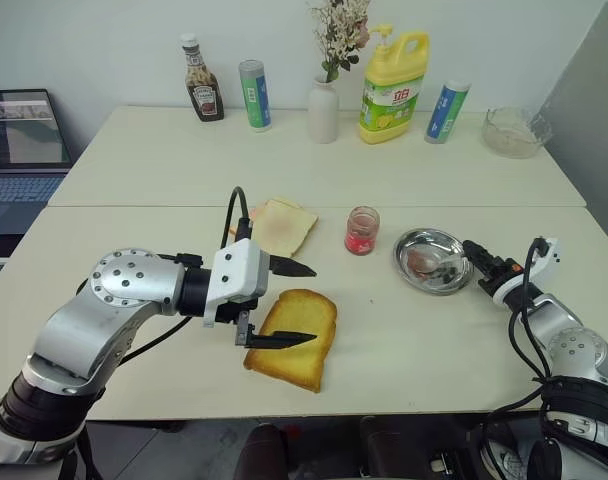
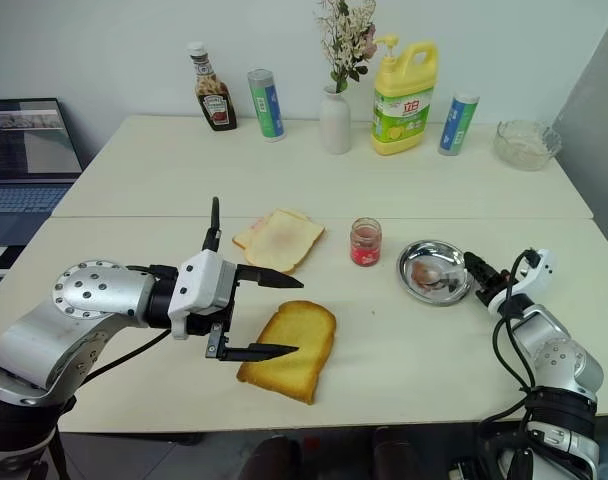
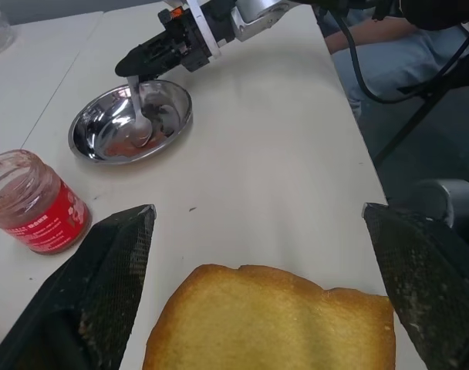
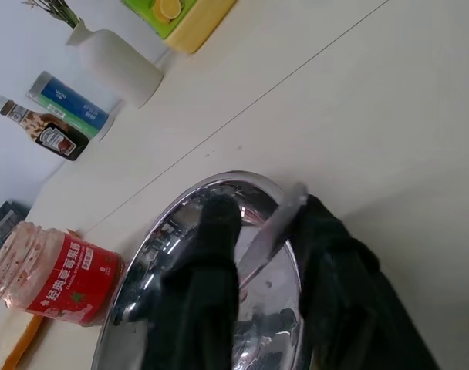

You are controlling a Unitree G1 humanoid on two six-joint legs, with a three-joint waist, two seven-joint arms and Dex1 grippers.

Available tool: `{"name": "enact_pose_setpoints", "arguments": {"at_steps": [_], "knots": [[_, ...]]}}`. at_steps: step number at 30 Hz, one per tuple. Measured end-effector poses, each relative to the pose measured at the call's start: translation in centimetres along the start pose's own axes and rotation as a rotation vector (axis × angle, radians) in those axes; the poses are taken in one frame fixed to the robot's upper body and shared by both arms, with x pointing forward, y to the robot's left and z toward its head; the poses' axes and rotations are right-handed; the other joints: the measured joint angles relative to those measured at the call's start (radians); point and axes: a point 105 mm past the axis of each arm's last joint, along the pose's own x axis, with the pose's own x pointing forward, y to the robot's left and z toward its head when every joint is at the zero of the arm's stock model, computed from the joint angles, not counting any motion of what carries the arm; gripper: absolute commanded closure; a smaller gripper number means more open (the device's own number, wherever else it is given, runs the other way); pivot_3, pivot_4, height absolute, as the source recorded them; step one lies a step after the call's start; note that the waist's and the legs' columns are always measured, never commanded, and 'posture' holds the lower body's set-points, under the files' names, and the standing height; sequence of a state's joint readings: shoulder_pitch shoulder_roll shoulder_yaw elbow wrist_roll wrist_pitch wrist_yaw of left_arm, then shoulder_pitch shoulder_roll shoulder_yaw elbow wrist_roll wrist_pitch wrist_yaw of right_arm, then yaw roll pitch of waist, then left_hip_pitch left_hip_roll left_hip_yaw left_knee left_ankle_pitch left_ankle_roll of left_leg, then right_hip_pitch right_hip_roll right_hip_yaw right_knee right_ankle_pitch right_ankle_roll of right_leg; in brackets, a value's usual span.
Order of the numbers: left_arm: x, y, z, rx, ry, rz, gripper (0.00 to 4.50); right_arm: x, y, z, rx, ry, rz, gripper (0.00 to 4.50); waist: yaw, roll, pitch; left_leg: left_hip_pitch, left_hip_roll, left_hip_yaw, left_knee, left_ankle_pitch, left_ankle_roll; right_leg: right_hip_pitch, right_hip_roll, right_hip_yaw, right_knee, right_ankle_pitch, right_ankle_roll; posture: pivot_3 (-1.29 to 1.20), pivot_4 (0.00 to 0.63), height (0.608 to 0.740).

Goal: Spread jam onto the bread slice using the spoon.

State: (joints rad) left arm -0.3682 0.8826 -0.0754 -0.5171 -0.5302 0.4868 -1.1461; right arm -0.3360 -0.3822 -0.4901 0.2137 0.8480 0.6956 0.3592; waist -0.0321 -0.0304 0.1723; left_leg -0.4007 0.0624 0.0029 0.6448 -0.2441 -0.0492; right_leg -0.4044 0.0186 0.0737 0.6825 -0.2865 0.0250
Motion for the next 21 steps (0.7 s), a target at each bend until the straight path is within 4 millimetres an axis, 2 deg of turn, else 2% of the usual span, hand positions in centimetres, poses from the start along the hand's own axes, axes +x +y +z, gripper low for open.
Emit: {"name": "enact_pose_setpoints", "arguments": {"at_steps": [1,3,10,13,16,21], "knots": [[0.0,0.0,0.0,-0.001,-0.001,0.001,0.00,0.0,0.4,0.2,0.015,-0.013,0.028,4.47,0.000,0.000,0.000,0.000,0.000,0.000,0.000,0.000,0.000,0.000,0.000,0.000,0.000,0.000,0.000,0.00,0.150,0.740],[0.0,0.1,0.0,0.004,-0.004,0.003,0.00,0.2,1.4,1.1,0.006,-0.038,0.068,4.47,0.000,0.001,-0.001,0.000,0.000,0.000,0.000,0.000,0.000,0.001,0.000,0.000,0.000,0.000,0.000,0.00,0.150,0.740],[0.0,0.1,-0.1,0.004,-0.004,0.007,0.00,-0.4,0.7,1.4,0.022,-0.055,0.045,4.47,0.000,0.001,-0.001,0.000,0.000,0.000,0.000,0.000,0.000,0.001,0.000,0.000,0.000,0.000,0.000,0.00,0.150,0.740],[0.1,0.3,-0.2,-0.009,-0.010,0.023,0.00,-0.6,1.2,1.6,0.018,-0.057,0.057,4.47,0.000,0.001,0.000,0.000,0.000,0.000,0.000,0.000,0.000,0.001,0.000,0.000,0.000,0.000,0.000,0.00,0.150,0.740],[0.1,1.2,-0.4,-0.056,-0.032,0.098,0.00,-1.0,2.9,2.2,-0.019,-0.067,0.104,4.47,0.000,0.002,0.000,0.000,0.000,-0.001,0.000,0.000,0.000,0.000,0.000,0.000,0.000,0.000,0.000,0.00,0.150,0.740],[-0.9,3.5,-1.2,-0.118,-0.037,0.288,0.00,-2.3,7.2,3.7,-0.117,-0.106,0.212,4.47,0.000,0.002,0.000,0.000,0.000,-0.001,0.000,0.000,0.000,0.000,0.000,-0.001,0.000,0.000,0.000,0.00,0.150,0.740]]}}
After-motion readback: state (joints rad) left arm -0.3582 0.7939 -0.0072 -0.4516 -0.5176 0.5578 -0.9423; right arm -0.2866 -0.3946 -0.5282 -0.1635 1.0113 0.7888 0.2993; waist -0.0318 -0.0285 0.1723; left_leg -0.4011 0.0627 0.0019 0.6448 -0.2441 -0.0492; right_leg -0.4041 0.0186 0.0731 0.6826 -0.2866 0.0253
